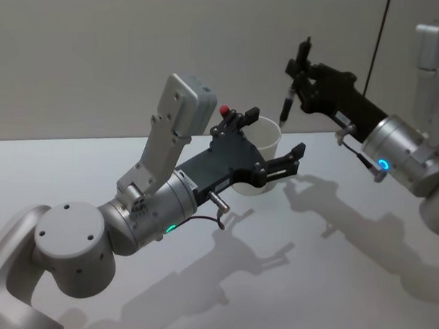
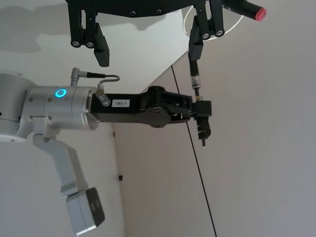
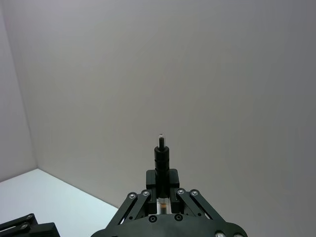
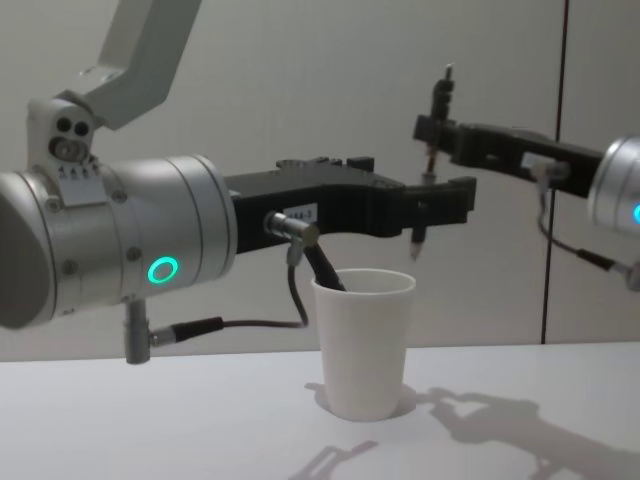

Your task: Place the pen into the pen holder.

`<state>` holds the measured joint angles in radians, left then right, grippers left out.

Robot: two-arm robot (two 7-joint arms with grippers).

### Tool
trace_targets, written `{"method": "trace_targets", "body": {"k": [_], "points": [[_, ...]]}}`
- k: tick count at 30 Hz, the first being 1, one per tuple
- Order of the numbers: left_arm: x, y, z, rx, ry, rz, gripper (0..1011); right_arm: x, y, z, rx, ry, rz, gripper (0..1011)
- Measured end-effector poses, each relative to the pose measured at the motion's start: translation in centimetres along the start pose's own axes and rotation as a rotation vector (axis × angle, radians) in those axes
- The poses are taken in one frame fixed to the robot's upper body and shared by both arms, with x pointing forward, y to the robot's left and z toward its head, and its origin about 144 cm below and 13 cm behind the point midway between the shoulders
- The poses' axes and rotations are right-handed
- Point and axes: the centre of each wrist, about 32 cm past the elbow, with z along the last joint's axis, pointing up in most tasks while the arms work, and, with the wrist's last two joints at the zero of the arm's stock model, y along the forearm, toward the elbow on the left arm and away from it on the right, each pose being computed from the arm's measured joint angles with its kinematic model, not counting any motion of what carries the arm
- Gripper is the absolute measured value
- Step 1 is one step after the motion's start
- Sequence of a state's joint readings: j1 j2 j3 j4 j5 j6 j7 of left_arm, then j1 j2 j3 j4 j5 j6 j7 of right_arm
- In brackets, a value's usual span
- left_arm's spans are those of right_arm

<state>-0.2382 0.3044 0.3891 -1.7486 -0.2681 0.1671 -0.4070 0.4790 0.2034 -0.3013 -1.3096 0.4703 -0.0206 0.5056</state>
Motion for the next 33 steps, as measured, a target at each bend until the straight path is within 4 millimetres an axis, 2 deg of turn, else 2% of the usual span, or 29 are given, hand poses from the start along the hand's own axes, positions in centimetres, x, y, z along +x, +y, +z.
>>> {"method": "trace_targets", "body": {"k": [16,27,31,33], "points": [[0.0,0.0,0.0,0.0,0.0,0.0,1001,0.7,2.7,-2.2,-0.045,-0.012,0.08,128],[0.0,0.0,0.0,0.0,0.0,0.0,1001,0.9,3.7,-3.4,-0.081,-0.024,0.095,128],[0.0,0.0,0.0,0.0,0.0,0.0,1001,0.9,4.0,-3.6,-0.088,-0.027,0.098,201],[0.0,0.0,0.0,0.0,0.0,0.0,1001,0.9,4.1,-3.8,-0.093,-0.028,0.1,272]]}}
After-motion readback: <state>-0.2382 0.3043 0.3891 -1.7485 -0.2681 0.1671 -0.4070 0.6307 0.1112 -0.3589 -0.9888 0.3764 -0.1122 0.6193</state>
